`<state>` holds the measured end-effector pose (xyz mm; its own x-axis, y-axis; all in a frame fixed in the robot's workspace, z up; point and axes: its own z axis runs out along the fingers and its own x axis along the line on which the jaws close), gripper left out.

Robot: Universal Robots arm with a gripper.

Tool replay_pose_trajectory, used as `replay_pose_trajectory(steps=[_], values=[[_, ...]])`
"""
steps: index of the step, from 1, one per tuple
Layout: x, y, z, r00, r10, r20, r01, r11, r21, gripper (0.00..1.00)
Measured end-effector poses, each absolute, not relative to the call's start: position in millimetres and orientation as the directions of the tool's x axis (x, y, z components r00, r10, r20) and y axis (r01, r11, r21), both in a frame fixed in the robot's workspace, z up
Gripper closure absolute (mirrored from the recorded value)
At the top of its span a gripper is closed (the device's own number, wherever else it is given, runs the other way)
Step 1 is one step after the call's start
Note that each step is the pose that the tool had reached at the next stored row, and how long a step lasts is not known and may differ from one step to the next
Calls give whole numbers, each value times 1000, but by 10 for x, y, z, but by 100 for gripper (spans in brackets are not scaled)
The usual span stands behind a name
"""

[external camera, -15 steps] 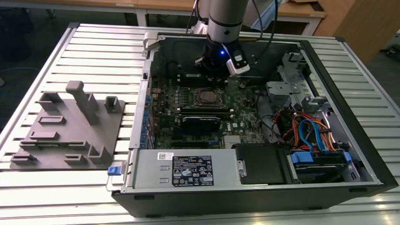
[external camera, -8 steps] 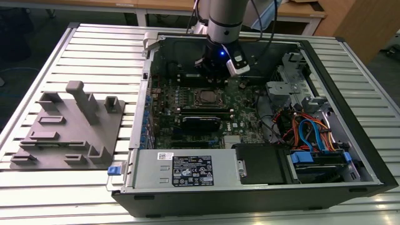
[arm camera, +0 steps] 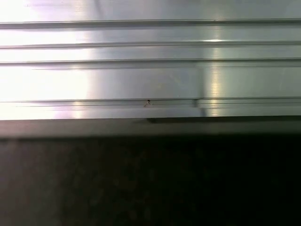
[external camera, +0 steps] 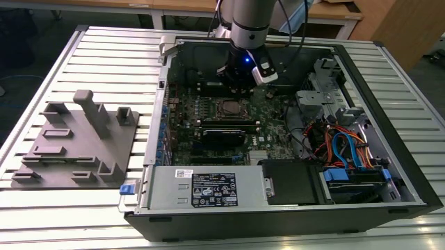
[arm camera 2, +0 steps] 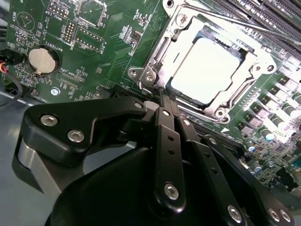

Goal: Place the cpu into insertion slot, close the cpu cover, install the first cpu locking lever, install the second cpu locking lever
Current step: 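Install the first cpu locking lever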

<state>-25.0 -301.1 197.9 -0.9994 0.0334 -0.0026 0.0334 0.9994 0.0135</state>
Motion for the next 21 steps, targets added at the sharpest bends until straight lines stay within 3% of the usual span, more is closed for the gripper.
replay_pose_trajectory(steps=[21], values=[[-250, -3011, 1991, -999, 34, -2, 33, 999, 40, 90]])
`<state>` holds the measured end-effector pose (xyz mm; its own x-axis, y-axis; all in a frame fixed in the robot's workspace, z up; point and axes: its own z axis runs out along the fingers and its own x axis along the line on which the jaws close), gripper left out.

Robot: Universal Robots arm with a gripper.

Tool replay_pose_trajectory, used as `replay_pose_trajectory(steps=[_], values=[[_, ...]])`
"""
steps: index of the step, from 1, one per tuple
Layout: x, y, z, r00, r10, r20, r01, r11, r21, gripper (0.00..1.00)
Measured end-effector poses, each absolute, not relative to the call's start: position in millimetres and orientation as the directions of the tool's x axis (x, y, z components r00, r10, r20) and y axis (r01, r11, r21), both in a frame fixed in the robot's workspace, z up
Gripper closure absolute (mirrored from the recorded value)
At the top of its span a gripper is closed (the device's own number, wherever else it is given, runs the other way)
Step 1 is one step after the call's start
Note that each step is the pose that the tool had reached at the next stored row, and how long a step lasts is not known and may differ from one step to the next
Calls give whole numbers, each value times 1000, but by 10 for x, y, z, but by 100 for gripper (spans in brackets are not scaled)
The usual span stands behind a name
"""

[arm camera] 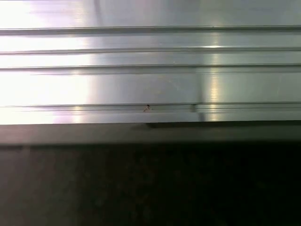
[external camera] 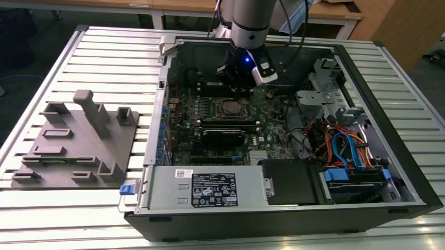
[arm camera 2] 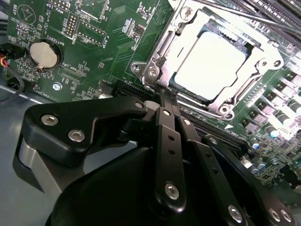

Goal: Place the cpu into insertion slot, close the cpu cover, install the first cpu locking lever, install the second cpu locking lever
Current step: 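Install the first cpu locking lever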

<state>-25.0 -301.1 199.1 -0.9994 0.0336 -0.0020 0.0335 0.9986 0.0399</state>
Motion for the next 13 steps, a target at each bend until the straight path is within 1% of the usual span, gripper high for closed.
replay_pose_trajectory(steps=[13], values=[[-250, -3046, 2034, -999, 34, -2, 33, 999, 37, 90]])
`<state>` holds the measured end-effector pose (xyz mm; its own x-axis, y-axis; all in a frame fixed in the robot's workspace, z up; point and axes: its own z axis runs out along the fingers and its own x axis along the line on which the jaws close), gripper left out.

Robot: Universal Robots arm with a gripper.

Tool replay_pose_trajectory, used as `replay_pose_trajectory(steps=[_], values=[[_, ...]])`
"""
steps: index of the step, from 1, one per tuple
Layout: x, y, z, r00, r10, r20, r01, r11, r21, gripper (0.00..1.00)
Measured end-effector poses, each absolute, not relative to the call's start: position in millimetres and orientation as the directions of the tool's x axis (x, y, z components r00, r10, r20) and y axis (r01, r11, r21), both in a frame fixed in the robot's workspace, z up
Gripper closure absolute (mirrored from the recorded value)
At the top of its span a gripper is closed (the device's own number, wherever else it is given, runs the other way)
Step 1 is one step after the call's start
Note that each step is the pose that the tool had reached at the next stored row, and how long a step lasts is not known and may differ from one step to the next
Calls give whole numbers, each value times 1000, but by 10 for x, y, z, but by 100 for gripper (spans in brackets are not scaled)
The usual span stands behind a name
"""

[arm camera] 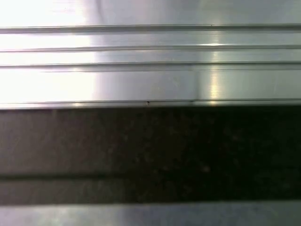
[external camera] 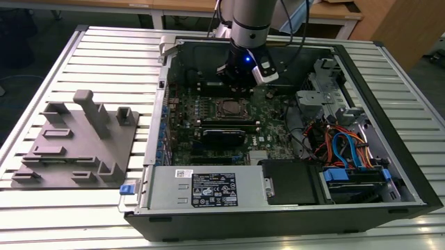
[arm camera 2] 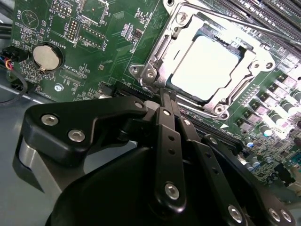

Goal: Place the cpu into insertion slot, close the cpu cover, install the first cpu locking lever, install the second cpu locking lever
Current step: 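Install the first cpu locking lever, then install the second cpu locking lever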

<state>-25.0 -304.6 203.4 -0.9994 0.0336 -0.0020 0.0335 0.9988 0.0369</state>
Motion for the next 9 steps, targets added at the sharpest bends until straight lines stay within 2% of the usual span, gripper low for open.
replay_pose_trajectory(steps=[9], values=[[-250, -3050, 2034, -999, 34, -2, 33, 999, 37, 90]])
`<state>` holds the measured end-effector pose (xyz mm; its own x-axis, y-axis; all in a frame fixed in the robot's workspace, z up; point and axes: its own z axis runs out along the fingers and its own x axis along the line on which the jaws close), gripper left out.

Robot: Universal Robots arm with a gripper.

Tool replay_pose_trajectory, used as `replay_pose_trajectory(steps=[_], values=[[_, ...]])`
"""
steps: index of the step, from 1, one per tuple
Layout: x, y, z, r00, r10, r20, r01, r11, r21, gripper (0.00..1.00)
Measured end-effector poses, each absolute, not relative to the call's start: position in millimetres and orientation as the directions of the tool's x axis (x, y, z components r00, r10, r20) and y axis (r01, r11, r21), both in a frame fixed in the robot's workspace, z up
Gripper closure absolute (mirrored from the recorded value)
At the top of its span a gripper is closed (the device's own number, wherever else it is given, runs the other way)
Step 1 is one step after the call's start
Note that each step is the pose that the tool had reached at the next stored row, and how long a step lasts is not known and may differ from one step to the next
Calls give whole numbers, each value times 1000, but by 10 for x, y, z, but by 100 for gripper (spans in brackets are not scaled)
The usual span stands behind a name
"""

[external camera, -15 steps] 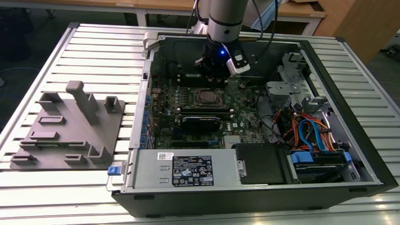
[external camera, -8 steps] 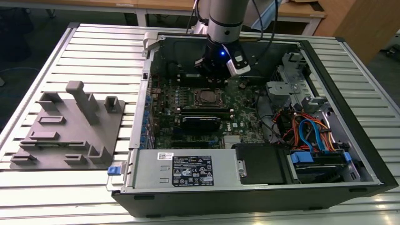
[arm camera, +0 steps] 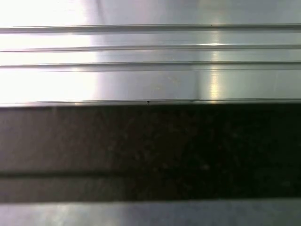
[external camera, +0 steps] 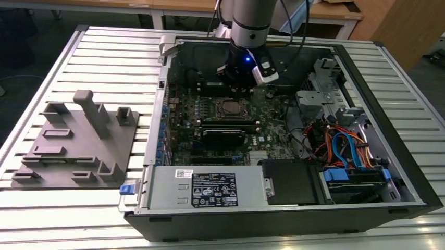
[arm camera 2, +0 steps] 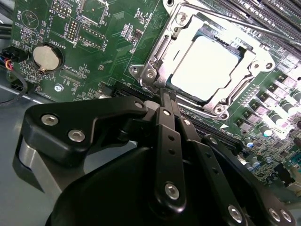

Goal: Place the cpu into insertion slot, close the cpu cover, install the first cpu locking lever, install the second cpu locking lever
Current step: 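Install the second cpu locking lever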

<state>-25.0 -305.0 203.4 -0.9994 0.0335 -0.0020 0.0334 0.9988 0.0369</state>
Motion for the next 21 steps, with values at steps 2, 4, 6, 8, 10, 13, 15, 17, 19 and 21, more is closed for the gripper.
replay_pose_trajectory(steps=[2, 4, 6, 8, 10, 13, 15, 17, 19, 21], values=[[-250, -3058, 2035, -999, 33, -2, 33, 999, 37, 90], [-250, -3079, 2034, -999, 34, -2, 33, 999, 37, 90], [-250, -3097, 2034, -999, 34, -2, 33, 999, 37, 90], [-250, -3108, 2034, -999, 34, -2, 33, 999, 37, 90], [-250, -3110, 2034, -999, 34, -2, 34, 999, 37, 90], [-250, -3111, 2043, -999, 34, -2, 33, 999, 37, 90], [-250, -3111, 2068, -999, 34, -2, 33, 999, 37, 90], [-250, -3111, 2104, -999, 34, -2, 33, 999, 37, 90], [-250, -3111, 2139, -999, 34, -2, 33, 999, 37, 90], [-250, -3111, 2174, -999, 34, -2, 33, 999, 37, 90]])
